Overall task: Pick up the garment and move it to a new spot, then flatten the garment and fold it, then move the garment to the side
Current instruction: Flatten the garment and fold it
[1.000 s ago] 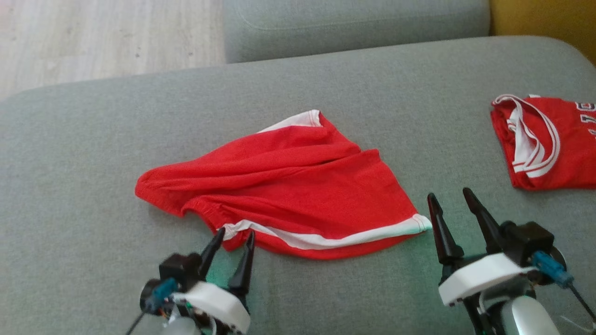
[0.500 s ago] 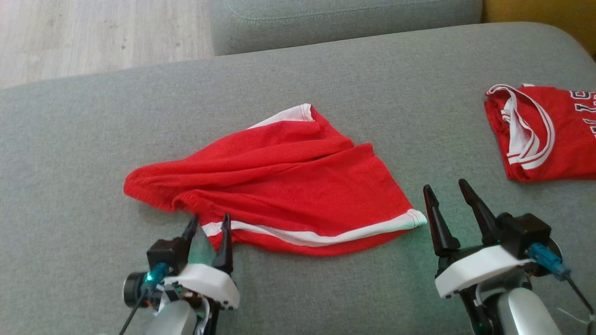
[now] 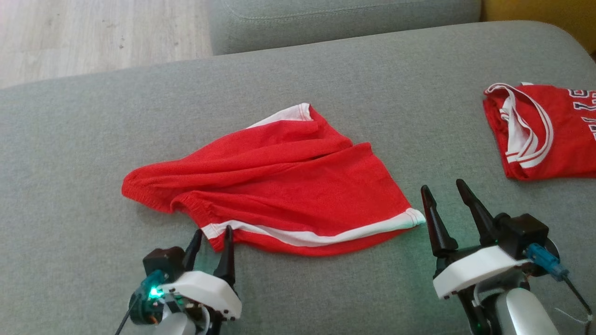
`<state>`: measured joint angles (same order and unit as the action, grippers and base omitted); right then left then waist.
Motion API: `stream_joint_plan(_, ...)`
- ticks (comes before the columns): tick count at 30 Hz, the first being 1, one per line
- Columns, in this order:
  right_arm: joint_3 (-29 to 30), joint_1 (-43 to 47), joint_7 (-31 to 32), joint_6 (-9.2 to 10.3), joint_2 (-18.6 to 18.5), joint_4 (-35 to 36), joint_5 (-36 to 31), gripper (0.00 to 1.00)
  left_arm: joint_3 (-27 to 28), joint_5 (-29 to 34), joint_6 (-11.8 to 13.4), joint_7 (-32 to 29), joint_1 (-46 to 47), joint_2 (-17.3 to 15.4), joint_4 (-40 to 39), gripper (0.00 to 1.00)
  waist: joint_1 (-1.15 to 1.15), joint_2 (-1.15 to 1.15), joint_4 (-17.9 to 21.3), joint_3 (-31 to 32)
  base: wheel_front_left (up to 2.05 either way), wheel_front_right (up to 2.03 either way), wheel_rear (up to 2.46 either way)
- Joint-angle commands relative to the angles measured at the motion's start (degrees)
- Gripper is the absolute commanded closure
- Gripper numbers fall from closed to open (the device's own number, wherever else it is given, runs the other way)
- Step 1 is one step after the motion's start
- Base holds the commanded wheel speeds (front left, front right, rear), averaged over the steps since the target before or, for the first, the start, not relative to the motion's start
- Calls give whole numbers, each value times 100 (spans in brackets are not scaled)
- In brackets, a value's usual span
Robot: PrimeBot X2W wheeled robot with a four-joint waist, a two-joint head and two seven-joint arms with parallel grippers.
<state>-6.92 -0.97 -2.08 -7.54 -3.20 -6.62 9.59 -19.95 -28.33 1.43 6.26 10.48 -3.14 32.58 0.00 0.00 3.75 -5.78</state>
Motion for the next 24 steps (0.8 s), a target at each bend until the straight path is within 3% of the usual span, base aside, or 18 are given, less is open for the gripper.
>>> stream_joint_plan(1, -132, -257, -50, 5, -33, 171, 30, 0, 160, -77, -87, 1, 230, -31, -197, 0, 0, 0, 21, -11, 0, 0, 0)
stream_joint_plan(2, -126, -256, -50, 5, -37, 165, 32, 0, 135, -108, -132, -35, 236, -28, -187, 22, 0, 0, 32, -15, 0, 0, 0)
stream_joint_plan(3, -126, -256, -48, 5, -39, 160, 32, 0, 98, -96, -156, -64, 250, -34, -173, 69, 0, 0, 42, -20, 0, 0, 0)
stream_joint_plan(4, -126, -257, -47, 5, -39, 158, 35, 0, 71, -82, -173, -73, 263, -44, -166, 89, 0, 0, 49, -27, 0, 0, 0)
stream_joint_plan(5, -127, -257, -48, 5, -38, 154, 37, 0, 67, -88, -168, -88, 270, -46, -151, 100, 0, 0, 54, -34, 0, 0, 0)
stream_joint_plan(13, -118, -305, 245, 5, -11, -182, 77, 0, -21, 55, -79, 166, 217, -102, -270, 100, 0, 0, -11, -121, 0, 0, 0)
stream_joint_plan(24, -150, -821, 1039, 5, 31, -1675, -18, 0, -272, 111, -216, 114, 237, -132, -345, 100, 0, 0, -249, -351, 0, 0, 0)
